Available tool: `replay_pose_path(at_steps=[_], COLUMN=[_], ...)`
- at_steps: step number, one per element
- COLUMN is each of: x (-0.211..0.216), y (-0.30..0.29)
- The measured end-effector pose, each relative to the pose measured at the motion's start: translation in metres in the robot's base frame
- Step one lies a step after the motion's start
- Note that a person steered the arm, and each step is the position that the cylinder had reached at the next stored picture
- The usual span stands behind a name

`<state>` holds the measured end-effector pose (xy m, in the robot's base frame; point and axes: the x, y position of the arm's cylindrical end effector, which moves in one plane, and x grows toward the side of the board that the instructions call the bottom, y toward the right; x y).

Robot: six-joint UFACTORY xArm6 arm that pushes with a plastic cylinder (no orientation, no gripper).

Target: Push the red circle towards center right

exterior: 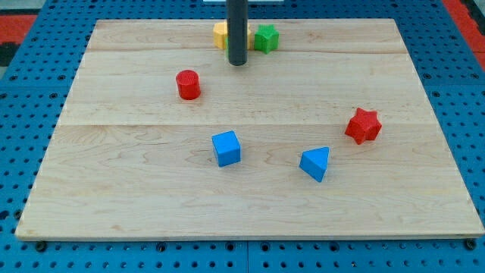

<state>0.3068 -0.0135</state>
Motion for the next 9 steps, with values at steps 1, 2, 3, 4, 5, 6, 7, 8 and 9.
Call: replay_pose_path(at_steps=[1, 2, 3, 4, 5, 6, 7, 8, 9], x=[0.003, 0.047, 0.050, 0.069, 0.122, 0.107, 0.127, 0.093, 0.065], y=[-0.062, -0.080, -0.098, -0.163, -0.163, -0.049, -0.088, -0.110, -0.052])
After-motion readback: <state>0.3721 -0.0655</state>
